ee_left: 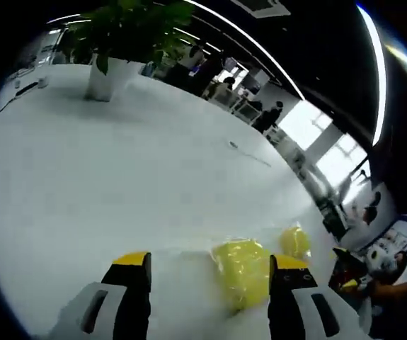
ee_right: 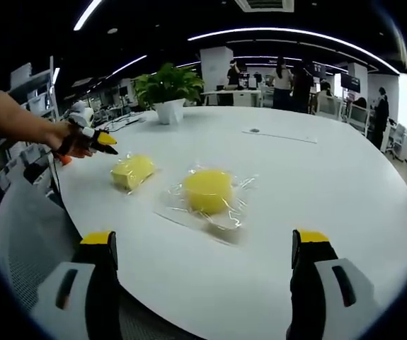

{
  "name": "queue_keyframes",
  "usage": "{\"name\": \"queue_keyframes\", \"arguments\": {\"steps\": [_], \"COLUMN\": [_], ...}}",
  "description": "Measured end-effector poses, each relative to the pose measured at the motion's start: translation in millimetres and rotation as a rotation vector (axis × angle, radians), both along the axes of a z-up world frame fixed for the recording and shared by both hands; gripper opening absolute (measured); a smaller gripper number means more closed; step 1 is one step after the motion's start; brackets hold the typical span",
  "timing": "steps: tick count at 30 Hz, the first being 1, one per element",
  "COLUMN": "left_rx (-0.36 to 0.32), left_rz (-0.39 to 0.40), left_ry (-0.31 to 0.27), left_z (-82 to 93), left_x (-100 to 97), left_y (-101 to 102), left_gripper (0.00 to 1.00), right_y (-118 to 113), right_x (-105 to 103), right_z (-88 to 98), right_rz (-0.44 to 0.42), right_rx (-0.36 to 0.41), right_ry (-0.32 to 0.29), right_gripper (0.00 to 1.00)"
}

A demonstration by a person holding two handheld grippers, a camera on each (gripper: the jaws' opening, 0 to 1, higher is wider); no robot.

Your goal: Compare the silicone blocks by pressing each to a similar depth, holding the contact briefly, and releasing to observe deformation and rebound differences across the visible hardness samples.

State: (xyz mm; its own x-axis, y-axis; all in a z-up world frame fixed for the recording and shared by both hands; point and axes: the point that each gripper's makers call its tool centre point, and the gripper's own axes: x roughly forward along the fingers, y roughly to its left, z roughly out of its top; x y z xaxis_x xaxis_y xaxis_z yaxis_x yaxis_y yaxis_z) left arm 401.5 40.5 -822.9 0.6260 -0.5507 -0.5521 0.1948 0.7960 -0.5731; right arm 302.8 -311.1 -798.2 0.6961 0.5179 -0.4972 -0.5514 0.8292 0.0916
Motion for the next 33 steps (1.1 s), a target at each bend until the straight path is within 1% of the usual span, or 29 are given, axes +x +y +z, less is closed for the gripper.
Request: {"name": "queue_keyframes", "arguments": {"steps": [1, 2, 3, 4, 5, 7, 9, 10, 11, 13, 14, 15, 16, 17, 18, 19, 20, 21, 22, 23, 24, 25, 26, 27, 28, 29, 30, 33], "left_rx": [-0.04, -0.059, -0.041, -0.039, -0.058, -0.078, -0.104, -0.128, -0.161, -0.189, -0.236, -0.257, -0.239, -0.24, -0.249, -0.292, -0.302, -0.296, -0.288, -0.257, -0.223, -0.105, -0.079, -0.109, -0.143, -0.162, -0.156, -0.145], "left_rz": [0.017, 0.022, 0.017, 0.012, -0.006, -0.025, -0.019, -0.013, -0.017, -0.022, -0.033, -0.039, -0.031, -0.027, -0.015, 0.003, -0.002, -0.005, -0.021, -0.033, -0.058, -0.134, -0.163, -0.123, -0.091, -0.085, -0.082, -0.075], "left_ry": [0.026, 0.038, 0.035, 0.046, 0.063, 0.06, 0.076, 0.081, 0.085, 0.086, 0.108, 0.116, 0.109, 0.108, 0.11, 0.139, 0.146, 0.134, 0.132, 0.126, 0.101, 0.042, 0.023, 0.042, 0.073, 0.078, 0.073, 0.052], "left_z": [-2.0, -3.8, -9.4, -12.7, -15.1, -16.0, -17.7, -18.5, -16.8, -14.7, -13.3, -13.1, -17.0, -17.8, -18.8, -17.9, -17.8, -17.1, -17.1, -20.7, -23.1, -28.7, -28.5, -26.2, -25.3, -24.0, -24.6, -18.0], "left_x": [0.5, 1.1, 3.9, 4.1, 2.7, 3.6, 5.8, 8.9, 9.6, 9.6, 7.2, 6.9, 10.0, 10.9, 12.5, 11.6, 10.3, 10.5, 8.7, 7.6, 6.7, 3.2, 0.8, 1.9, 1.5, 0.2, 1.5, -0.7], "left_y": [-2.5, -4.2, -2.8, -3.7, -8.5, -13.6, -16.9, -18.4, -22.5, -26.9, -33.4, -36.1, -34.0, -33.5, -32.6, -34.6, -35.2, -34.7, -35.6, -35.4, -35.0, -31.5, -32.9, -34.4, -35.1, -36.0, -35.6, -39.6], "left_gripper": [0.66, 0.66, 0.66, 0.64, 0.6, 0.53, 0.52, 0.5, 0.47, 0.37, 0.32, 0.29, 0.28, 0.27, 0.24, 0.2, 0.14, 0.06, 0.03, 0.03, 0.03, 0.02, 0.0, 0.0, 0.0, 0.0, 0.0, 0.0], "right_y": [-0.2, -0.6, -0.9, -1.1, -1.3, -0.1, 0.7, 1.0, 0.4, -0.1, -0.6, -0.9, -0.2, 0.2, 0.3, 0.5, 0.4, 0.4, 0.8, 0.9, 0.6, 0.6, 0.6, 0.6, 0.5, 0.3, 0.3, 0.0], "right_x": [0.2, 0.2, 0.0, 0.0, -0.1, -0.5, -0.9, -1.1, -0.8, -0.7, -0.6, -0.5, -1.0, -1.4, -1.7, -1.9, -2.0, -1.9, -2.3, -2.4, -2.4, -2.8, -3.0, -3.0, -3.2, -3.6, -3.5, -2.5], "right_z": [-0.3, -0.8, -1.5, -1.7, -2.4, -3.9, -4.5, -4.7, -5.4, -5.8, -6.2, -6.6, -7.2, -7.8, -8.3, -9.0, -9.3, -9.4, -9.6, -9.8, -10.3, -11.0, -11.7, -12.0, -12.3, -12.8, -12.5, -9.7], "right_rz": [0.0, -0.001, -0.003, -0.004, -0.005, 0.004, 0.011, 0.014, 0.014, 0.012, 0.01, 0.01, 0.013, 0.016, 0.019, 0.02, 0.022, 0.023, 0.024, 0.023, 0.022, 0.024, 0.025, 0.025, 0.026, 0.029, 0.029, 0.019], "right_rx": [-0.003, -0.005, -0.007, -0.007, -0.01, -0.014, -0.024, -0.027, -0.032, -0.031, -0.032, -0.034, -0.033, -0.035, -0.039, -0.039, -0.043, -0.045, -0.046, -0.046, -0.048, -0.051, -0.053, -0.053, -0.054, -0.059, -0.057, -0.042], "right_ry": [0.0, 0.001, 0.004, 0.006, 0.009, 0.012, 0.011, 0.011, 0.01, 0.012, 0.014, 0.014, 0.019, 0.022, 0.023, 0.025, 0.024, 0.023, 0.025, 0.026, 0.028, 0.031, 0.034, 0.035, 0.037, 0.038, 0.037, 0.032], "right_gripper": [0.96, 0.96, 0.96, 0.96, 0.96, 0.96, 0.96, 0.96, 0.96, 0.96, 0.96, 0.96, 0.96, 0.96, 0.96, 0.96, 0.96, 0.96, 0.96, 0.96, 0.96, 0.96, 0.96, 0.96, 0.94, 0.93, 0.93, 0.94]}}
